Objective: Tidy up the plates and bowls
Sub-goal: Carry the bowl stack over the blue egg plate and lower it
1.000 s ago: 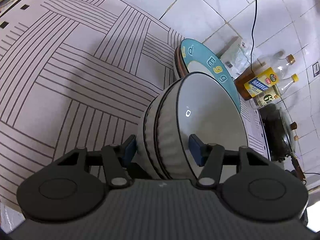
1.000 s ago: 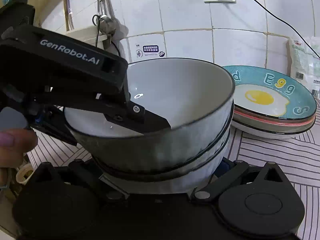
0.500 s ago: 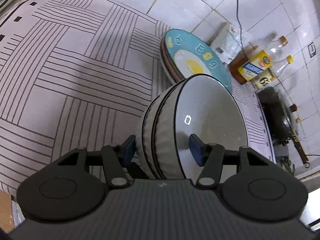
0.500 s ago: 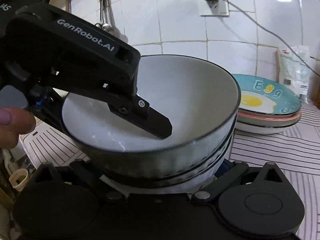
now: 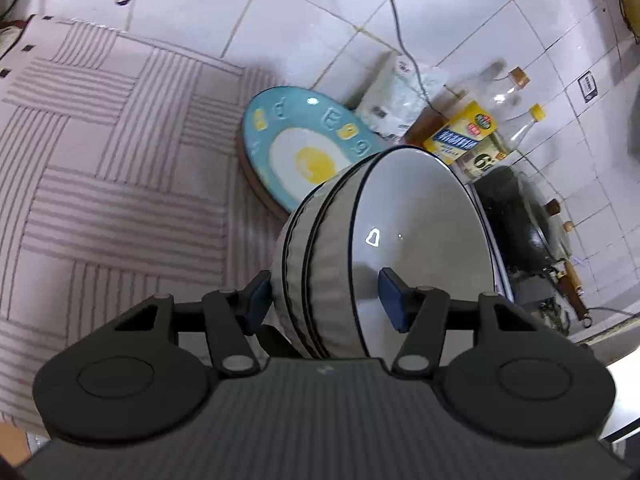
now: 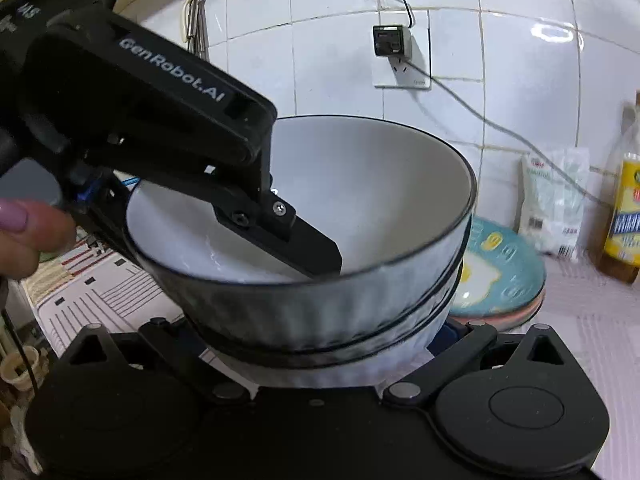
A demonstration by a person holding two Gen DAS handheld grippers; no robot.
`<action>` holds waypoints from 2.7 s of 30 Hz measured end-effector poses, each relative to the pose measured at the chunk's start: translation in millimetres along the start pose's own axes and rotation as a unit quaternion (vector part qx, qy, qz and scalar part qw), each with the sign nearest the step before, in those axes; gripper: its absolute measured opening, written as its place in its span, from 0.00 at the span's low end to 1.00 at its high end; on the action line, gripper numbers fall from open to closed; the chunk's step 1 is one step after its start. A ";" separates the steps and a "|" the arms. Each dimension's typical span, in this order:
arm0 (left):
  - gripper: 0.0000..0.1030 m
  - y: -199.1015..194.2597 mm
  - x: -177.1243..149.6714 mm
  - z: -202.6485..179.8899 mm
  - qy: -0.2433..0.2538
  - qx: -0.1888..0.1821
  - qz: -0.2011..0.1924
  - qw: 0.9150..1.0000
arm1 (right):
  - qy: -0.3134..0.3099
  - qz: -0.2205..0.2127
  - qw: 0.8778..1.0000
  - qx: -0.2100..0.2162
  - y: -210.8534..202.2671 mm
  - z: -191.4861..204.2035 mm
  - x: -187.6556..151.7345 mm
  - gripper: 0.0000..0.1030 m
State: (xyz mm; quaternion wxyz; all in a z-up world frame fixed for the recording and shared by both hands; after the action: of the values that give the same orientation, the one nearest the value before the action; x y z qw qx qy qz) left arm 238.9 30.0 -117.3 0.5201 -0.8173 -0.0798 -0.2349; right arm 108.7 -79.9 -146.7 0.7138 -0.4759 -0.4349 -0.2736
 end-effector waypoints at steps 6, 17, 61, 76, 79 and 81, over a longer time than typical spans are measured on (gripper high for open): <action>0.55 14.0 30.5 -25.7 0.027 -0.006 -0.010 1.000 | -0.014 -0.001 1.000 -0.020 0.1 -27.8 22.2 1.00; 0.60 56.6 76.4 -41.4 0.032 0.018 -0.010 0.999 | -0.027 0.025 0.999 -0.024 36.4 -86.9 48.0 1.00; 0.59 117.3 86.7 -31.9 0.000 0.049 0.006 0.999 | 0.084 0.058 0.994 -0.026 96.0 -144.9 26.2 1.00; 0.62 58.6 70.6 -40.9 -0.006 0.118 -0.090 0.989 | 0.129 0.055 0.987 -0.077 44.7 -121.3 43.0 1.00; 0.62 35.0 62.4 -39.5 -0.014 0.123 -0.112 0.986 | 0.157 0.048 0.983 -0.084 27.3 -112.1 45.0 1.00; 0.62 20.7 56.3 -41.7 -0.007 0.129 -0.124 0.984 | 0.179 0.040 0.980 -0.082 12.6 -109.6 46.3 1.00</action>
State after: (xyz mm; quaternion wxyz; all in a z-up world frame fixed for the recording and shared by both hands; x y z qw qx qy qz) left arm 283.5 -22.6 -93.3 0.5872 -0.7290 -0.2138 -0.2793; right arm 180.2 -174.3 -129.9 0.7492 -0.4932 -0.2562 -0.3602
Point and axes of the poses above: each gripper's, at about its wrist camera, not at the fingertips, and y roughly the way its jaws point, z to its left, x to its top, the point moved 3 cm from there along y, roughly the way its jaws point, and after that the axes turned 15 degrees about x, right-handed, at the moved point
